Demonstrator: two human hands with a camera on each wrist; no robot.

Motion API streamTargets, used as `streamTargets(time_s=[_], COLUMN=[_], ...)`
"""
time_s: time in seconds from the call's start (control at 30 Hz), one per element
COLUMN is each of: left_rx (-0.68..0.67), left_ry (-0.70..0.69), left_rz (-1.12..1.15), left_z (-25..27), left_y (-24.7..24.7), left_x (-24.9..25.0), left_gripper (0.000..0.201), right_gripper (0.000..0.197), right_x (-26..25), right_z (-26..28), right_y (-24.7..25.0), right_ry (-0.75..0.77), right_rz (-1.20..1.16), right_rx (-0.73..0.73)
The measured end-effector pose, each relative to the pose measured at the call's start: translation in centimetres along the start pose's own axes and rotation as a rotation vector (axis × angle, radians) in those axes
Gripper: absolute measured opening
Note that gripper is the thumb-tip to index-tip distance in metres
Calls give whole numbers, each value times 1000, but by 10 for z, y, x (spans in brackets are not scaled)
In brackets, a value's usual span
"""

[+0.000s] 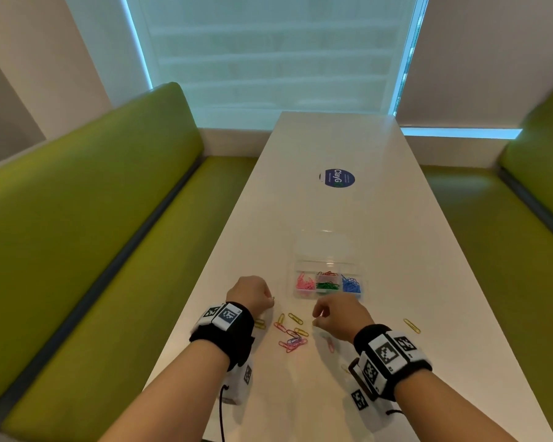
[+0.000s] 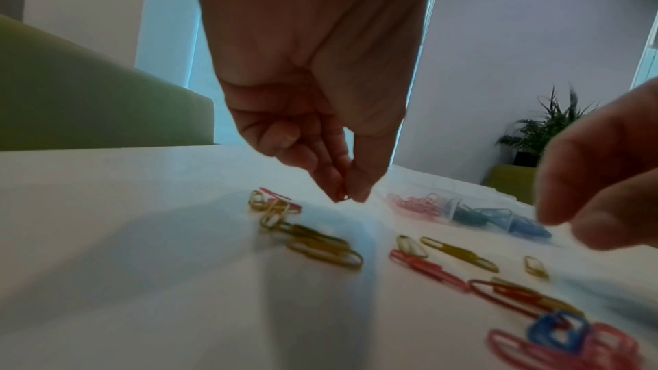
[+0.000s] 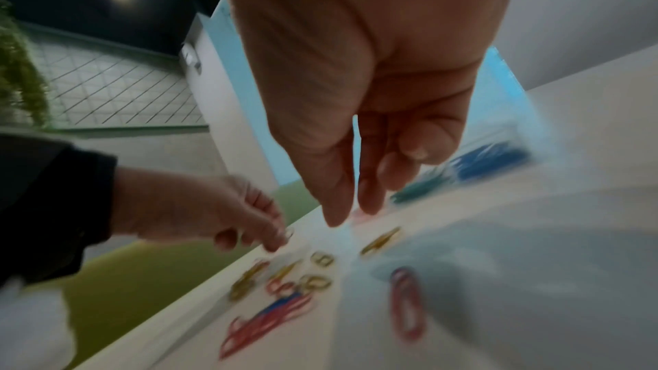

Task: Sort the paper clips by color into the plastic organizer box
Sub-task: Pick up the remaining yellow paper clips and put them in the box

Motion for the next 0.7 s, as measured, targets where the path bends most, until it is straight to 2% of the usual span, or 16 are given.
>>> streamTargets(time_s=[0.23,0.5,0.7], left_rx=[71,62,51], left_ry=[-35,-49,-88], left_rz=[67,77,74], left_z=[10,13,16], left_y=[7,9,5], left_x=[3,7,20], left_gripper=[14,13,15], right_gripper=[20,14,22], right_x=[-31,-18,-18], right_z=[-8,-9,-5], right_y=[-27,-23,-28], right_ry=[32,-25,-50], right_rz=[67,93,94], right_rx=[-96,-136,-147])
Point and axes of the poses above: each hand's wrist, its own z-axis away from the middle knuckle, its own y-axis out of the back of the hand, x = y × z, the point moved 6 cm from there along -z, towards the middle knuckle
